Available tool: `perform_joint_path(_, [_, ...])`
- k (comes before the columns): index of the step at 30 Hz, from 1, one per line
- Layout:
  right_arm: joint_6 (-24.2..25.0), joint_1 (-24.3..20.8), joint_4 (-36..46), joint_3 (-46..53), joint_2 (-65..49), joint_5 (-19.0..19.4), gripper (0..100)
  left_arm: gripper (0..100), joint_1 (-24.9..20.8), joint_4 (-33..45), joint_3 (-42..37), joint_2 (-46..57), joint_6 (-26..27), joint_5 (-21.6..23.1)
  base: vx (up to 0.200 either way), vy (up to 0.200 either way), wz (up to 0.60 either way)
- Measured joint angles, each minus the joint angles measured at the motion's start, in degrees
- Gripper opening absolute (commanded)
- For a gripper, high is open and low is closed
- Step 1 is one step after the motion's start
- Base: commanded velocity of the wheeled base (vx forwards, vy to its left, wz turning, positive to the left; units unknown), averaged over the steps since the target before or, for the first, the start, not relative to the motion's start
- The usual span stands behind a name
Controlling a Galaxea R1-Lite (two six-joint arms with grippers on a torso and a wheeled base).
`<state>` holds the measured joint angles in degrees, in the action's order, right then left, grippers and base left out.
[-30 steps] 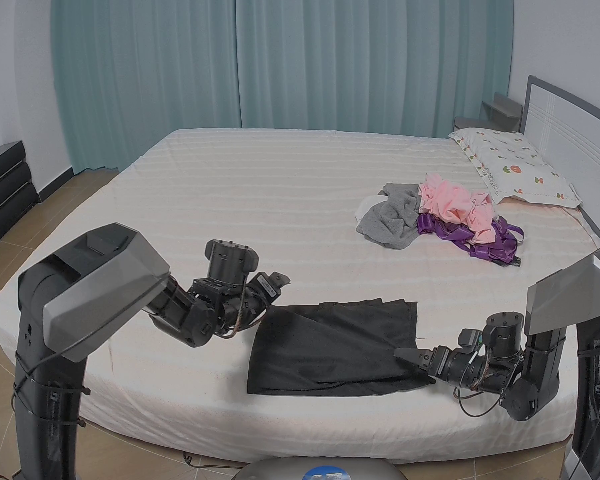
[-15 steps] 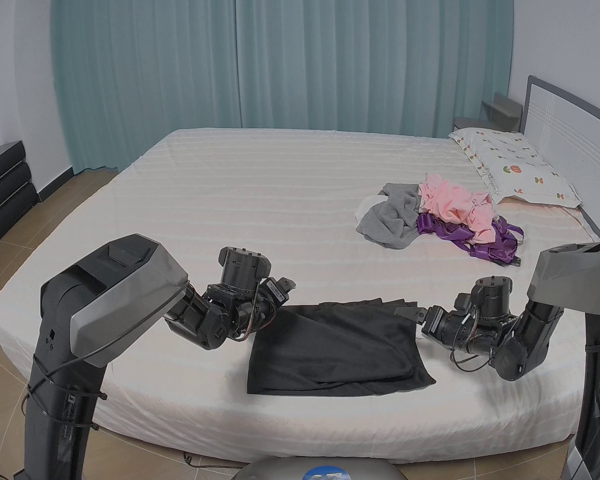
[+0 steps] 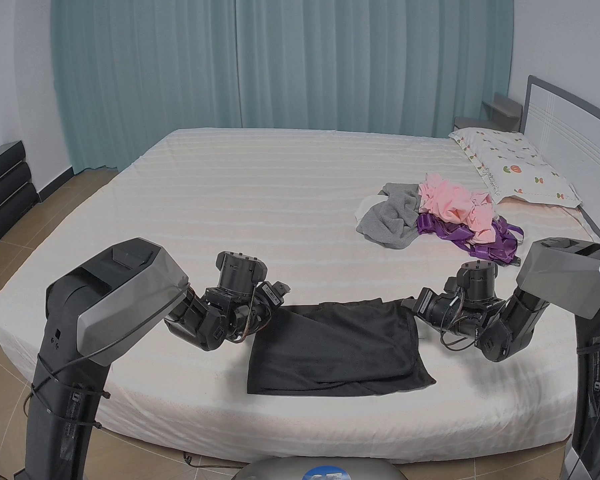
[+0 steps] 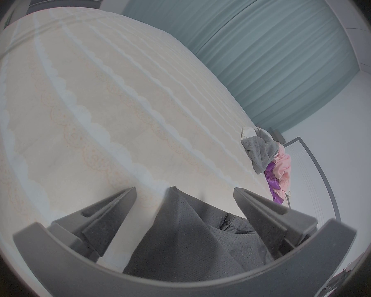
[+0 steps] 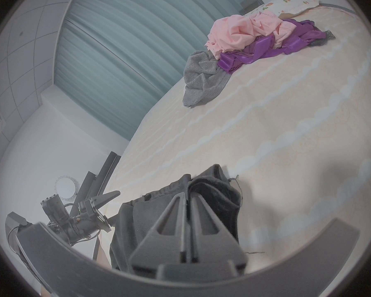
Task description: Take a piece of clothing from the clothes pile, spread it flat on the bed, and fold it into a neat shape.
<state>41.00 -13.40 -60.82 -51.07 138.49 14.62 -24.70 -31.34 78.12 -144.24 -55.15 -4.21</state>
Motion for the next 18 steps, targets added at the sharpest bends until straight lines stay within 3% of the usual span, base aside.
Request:
perform_joint_path(1, [0.02,0.09,-0.02,-0.28,-0.01,-0.09,0,0,0.0,-0.02,0.0,-0.09,0.0,0.0,0.0,0.0,0.0])
perform_joint_path(7, [0.05,0.3,0.0,-1.85,-0.11,-2.9,0,0,-0.1,-0.02,-0.01,-0.35,-0.09,0.0,0.0,0.0,0.0])
perform_joint_path(18, [0.0,0.37,0.04,-2.84,-0.01,-3.21,0,0,0.23,-0.21,-1.11,-0.02,-0.27,-2.17,0.0,0.0,0.0])
